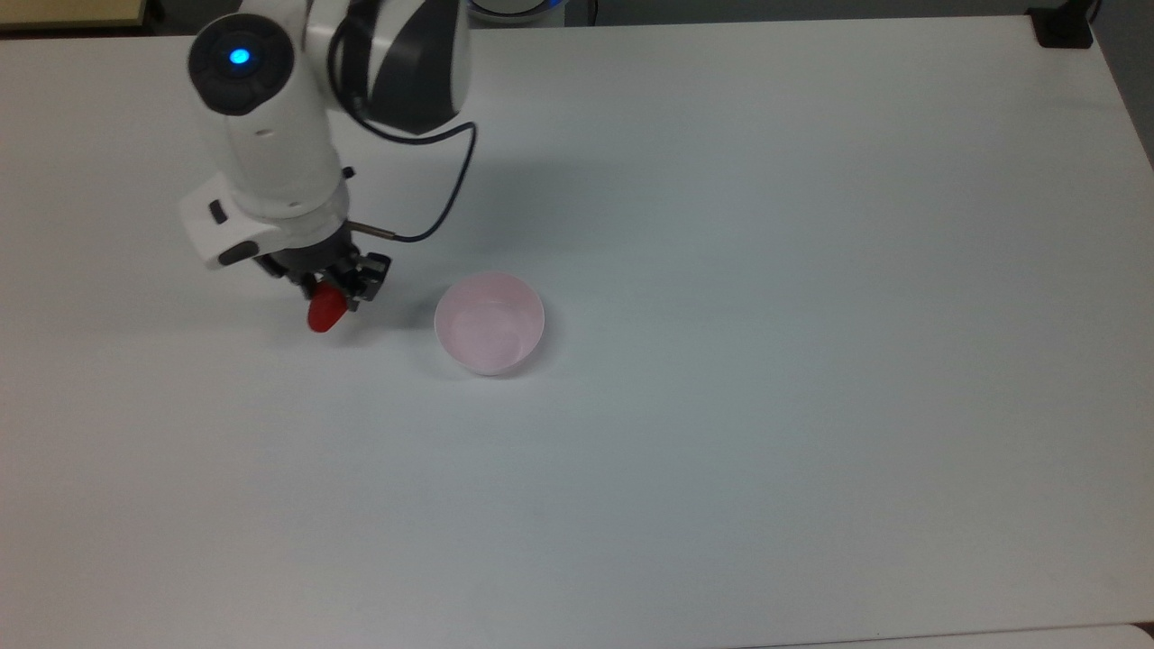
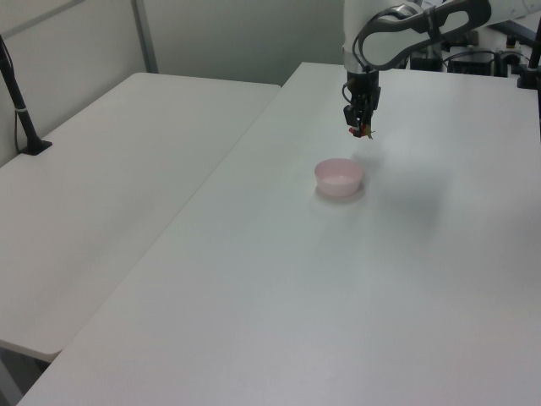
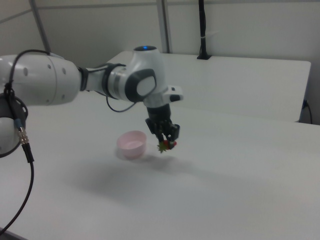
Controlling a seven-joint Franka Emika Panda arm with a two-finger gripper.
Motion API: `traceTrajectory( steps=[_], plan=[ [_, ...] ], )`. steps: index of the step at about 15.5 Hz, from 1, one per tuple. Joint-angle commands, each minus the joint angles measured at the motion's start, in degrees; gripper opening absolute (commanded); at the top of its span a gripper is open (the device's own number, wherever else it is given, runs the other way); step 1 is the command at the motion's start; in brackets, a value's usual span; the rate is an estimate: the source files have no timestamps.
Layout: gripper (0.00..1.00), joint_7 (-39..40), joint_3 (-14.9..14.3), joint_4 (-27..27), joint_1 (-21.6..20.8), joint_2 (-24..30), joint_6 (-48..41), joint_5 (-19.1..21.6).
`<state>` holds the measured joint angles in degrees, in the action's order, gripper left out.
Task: Pick up strawberry from bowl
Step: 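Lower the strawberry onto the table beside the bowl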
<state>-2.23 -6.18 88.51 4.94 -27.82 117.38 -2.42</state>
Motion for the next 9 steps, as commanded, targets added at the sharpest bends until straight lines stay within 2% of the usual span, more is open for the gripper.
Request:
traceTrajectory(
  steps=[1,5,6,7,8,9],
  plan=[
    [0.37,6.6,0.0,2.2,1.7,-1.6,7.2,0.0],
    [0.43,9.7,-0.1,2.5,2.4,-1.8,7.5,0.1],
    [0.5,9.7,-0.1,2.5,2.4,-1.8,7.5,0.1],
    [0.58,9.7,-0.1,2.6,2.5,-1.7,7.4,0.1],
    [0.74,9.5,-0.1,2.5,2.5,-1.6,7.2,0.1],
    [1.0,9.1,-0.1,2.4,2.4,-1.3,6.9,0.1]
  ],
)
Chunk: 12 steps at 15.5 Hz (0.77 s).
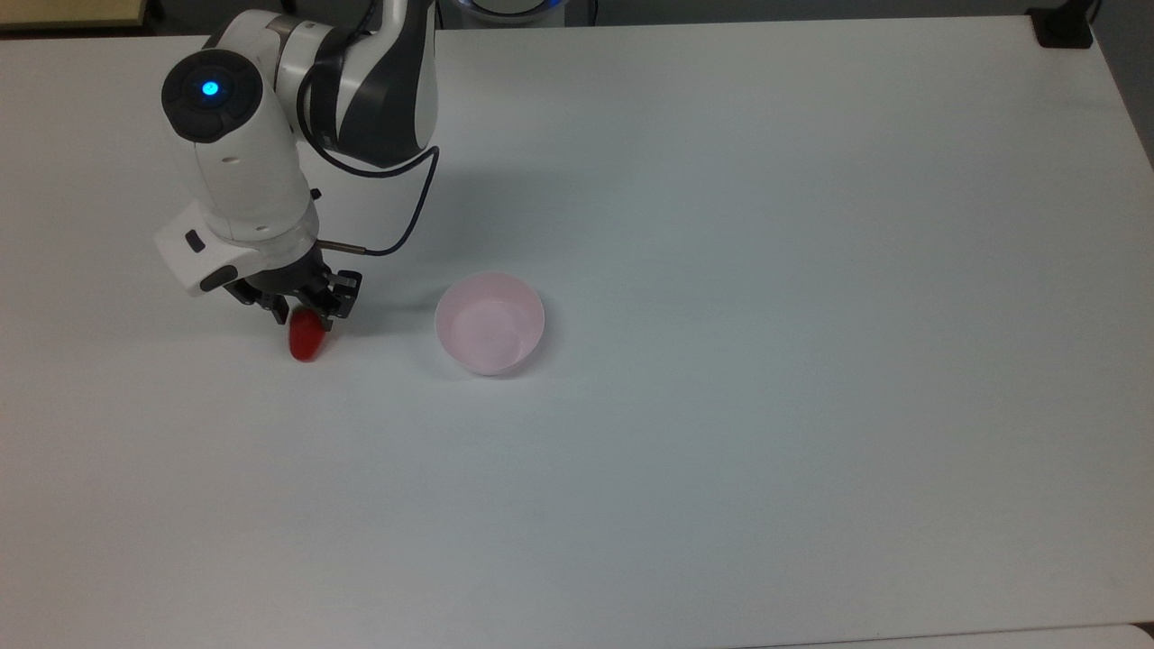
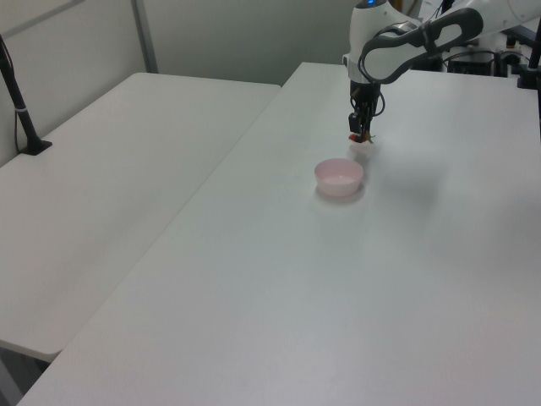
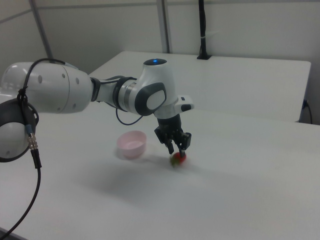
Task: Pick up strawberry from bowl
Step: 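Lower the strawberry onto the table beside the bowl, then open the gripper, release the strawberry, and raise the gripper away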
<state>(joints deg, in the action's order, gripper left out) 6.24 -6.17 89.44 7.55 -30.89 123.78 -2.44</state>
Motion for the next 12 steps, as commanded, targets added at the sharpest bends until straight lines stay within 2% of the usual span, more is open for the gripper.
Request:
traceTrajectory(
  steps=[1,6,12],
  plan=[
    [1.0,0.4,-0.1,1.4,-0.3,2.6,0.1,0.1],
    [1.0,-0.5,0.5,-0.8,-1.7,11.4,-12.5,0.6],
    [1.0,-12.2,-0.2,-0.8,-10.2,21.6,-25.2,0.2]
  ],
)
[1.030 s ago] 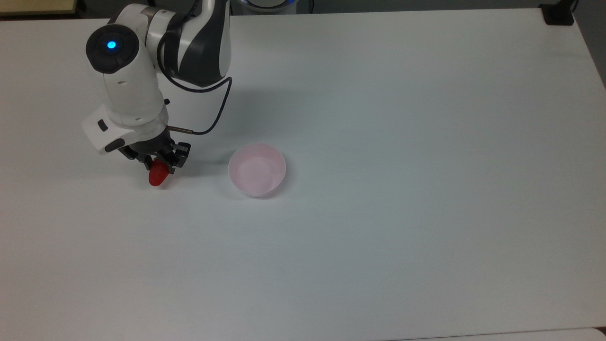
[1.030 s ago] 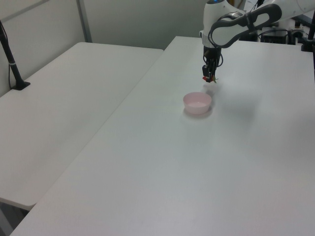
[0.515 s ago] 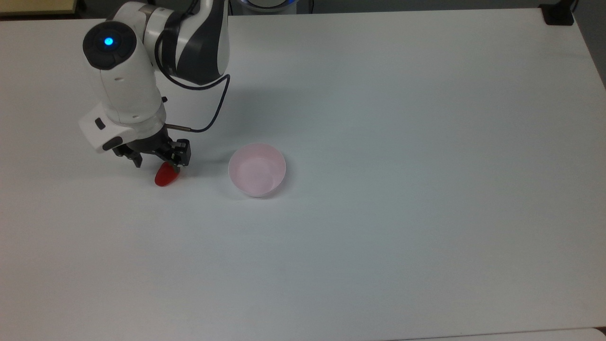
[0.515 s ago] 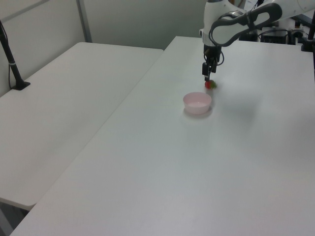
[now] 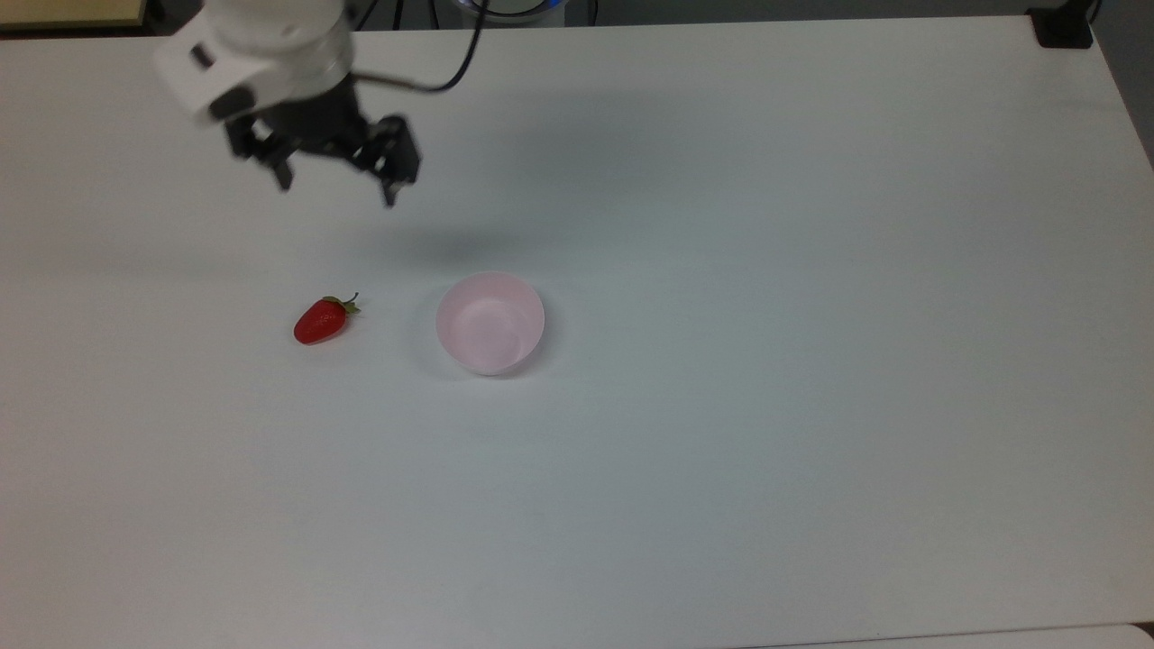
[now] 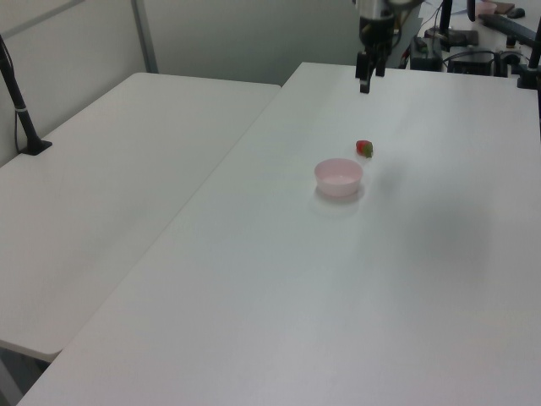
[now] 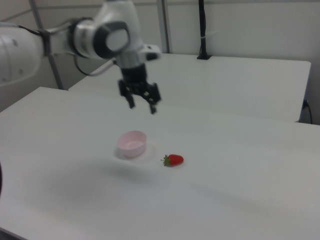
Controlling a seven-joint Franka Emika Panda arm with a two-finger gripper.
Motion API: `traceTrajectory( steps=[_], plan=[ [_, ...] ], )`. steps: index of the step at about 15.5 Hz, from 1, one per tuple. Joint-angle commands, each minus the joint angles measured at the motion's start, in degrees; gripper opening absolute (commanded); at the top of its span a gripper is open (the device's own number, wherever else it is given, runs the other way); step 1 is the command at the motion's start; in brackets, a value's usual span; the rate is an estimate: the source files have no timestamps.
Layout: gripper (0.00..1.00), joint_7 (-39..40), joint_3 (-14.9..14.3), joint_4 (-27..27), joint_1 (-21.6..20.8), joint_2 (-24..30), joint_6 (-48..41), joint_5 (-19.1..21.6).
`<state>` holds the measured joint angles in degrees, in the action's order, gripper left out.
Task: Pick up strawberry from bowl
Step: 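Open the gripper, release the strawberry, and raise the gripper away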
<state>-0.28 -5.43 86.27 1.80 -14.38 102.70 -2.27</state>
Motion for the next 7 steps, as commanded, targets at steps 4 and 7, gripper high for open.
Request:
traceTrajectory(
  steps=[4,7],
  plan=[
    [1.0,-10.6,-1.2,2.6,-7.9,7.3,-7.7,-0.5],
    [1.0,-11.2,-0.9,2.5,-8.4,7.6,-9.4,-2.5]
  ],
)
